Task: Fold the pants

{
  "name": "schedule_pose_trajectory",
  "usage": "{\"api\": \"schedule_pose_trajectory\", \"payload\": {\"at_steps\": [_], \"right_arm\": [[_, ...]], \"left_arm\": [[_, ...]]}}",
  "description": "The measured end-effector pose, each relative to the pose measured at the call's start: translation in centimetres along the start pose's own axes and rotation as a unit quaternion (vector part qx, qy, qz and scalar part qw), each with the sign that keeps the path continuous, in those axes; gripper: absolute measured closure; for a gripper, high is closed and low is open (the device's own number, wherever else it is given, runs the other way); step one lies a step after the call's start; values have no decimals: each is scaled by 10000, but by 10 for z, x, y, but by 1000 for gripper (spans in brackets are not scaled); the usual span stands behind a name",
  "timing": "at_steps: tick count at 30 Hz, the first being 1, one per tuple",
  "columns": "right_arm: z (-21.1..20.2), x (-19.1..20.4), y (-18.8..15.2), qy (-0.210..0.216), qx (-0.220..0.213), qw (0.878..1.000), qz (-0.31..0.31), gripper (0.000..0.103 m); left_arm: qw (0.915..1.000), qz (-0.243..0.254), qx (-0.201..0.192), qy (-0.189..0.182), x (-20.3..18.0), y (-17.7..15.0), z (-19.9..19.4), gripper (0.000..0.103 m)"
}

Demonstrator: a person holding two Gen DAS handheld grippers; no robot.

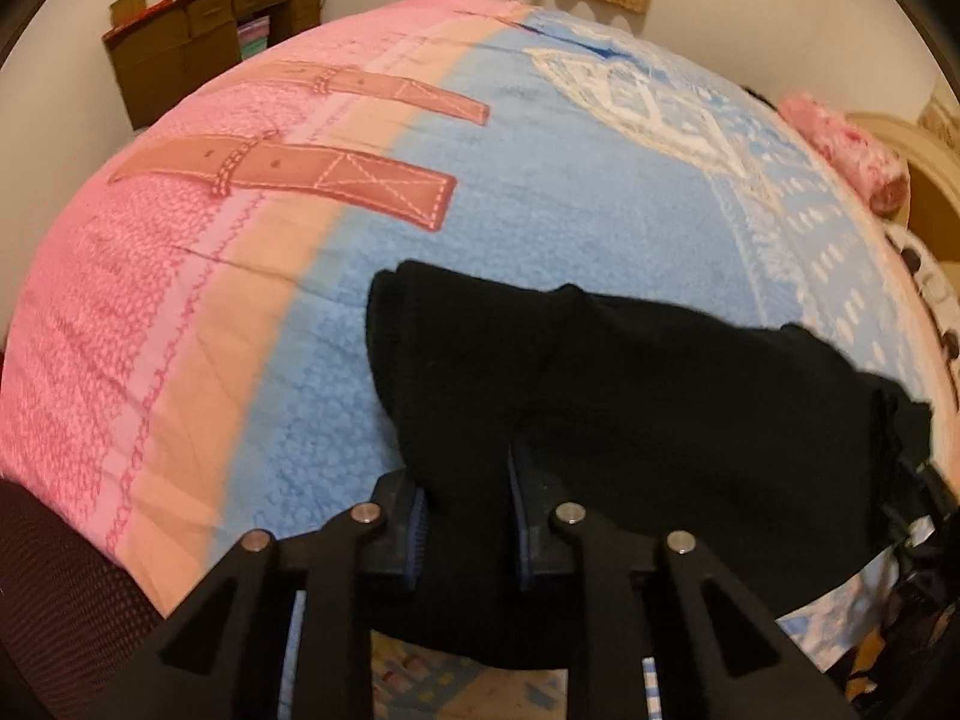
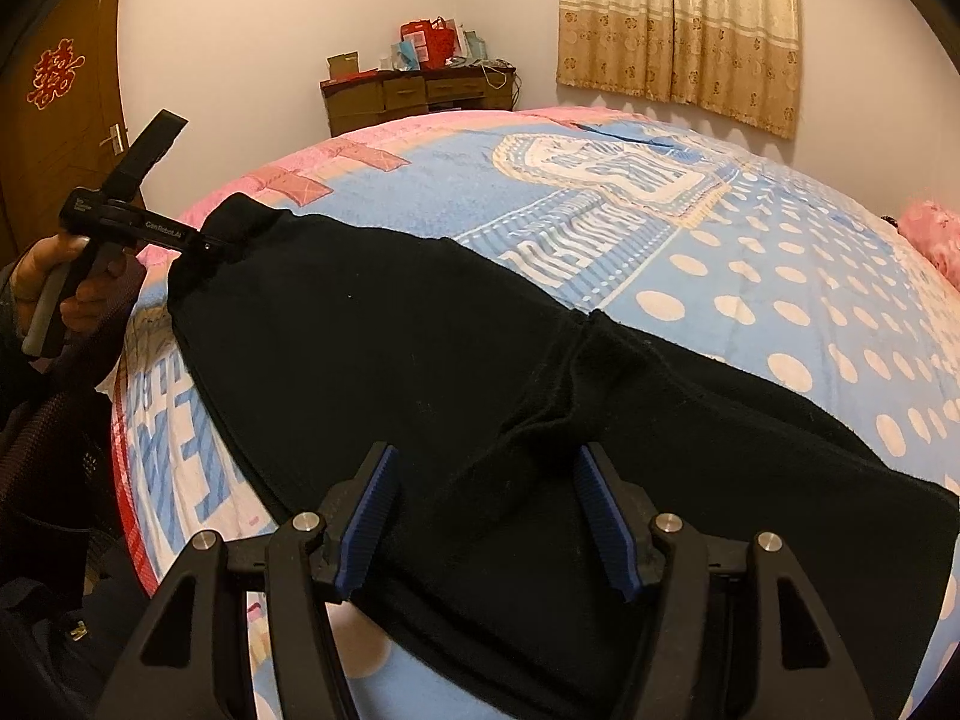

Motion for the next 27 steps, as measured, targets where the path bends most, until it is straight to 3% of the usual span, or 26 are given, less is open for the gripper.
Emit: {"api": "schedule_pose_trajectory", "payload": {"at_steps": [5, 9, 13, 19, 27], "right_arm": [[-10, -6, 1, 127, -147, 9996, 201, 40], [-35, -12, 3, 228, -630, 9971, 359, 40], [-52, -27, -2, 28, -802, 9952, 569, 40], [-76, -60, -21, -249, -954, 9883, 1166, 40], [-121, -107, -58, -670, -1374, 9691, 1936, 40]], "left_arm": [[9989, -137, -360, -279, -7, -2, -41, 81], [9950, -19, -656, -752, -33, 0, -85, 81], [9884, 123, -762, -1312, -69, 3, -116, 81], [9808, 411, -638, -1798, -141, 9, -130, 81], [9693, 1063, -279, -2199, -259, 8, -120, 81]]}}
Point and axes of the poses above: each gripper's, at about its wrist camera, not at the fingertips, and z roughly the way its jaws point, x to its left, y to its top, the point moved 1 cm from there along z, roughly the way its jaws point, and after that the axes turned 3 degrees about y, right-handed, at the moved point
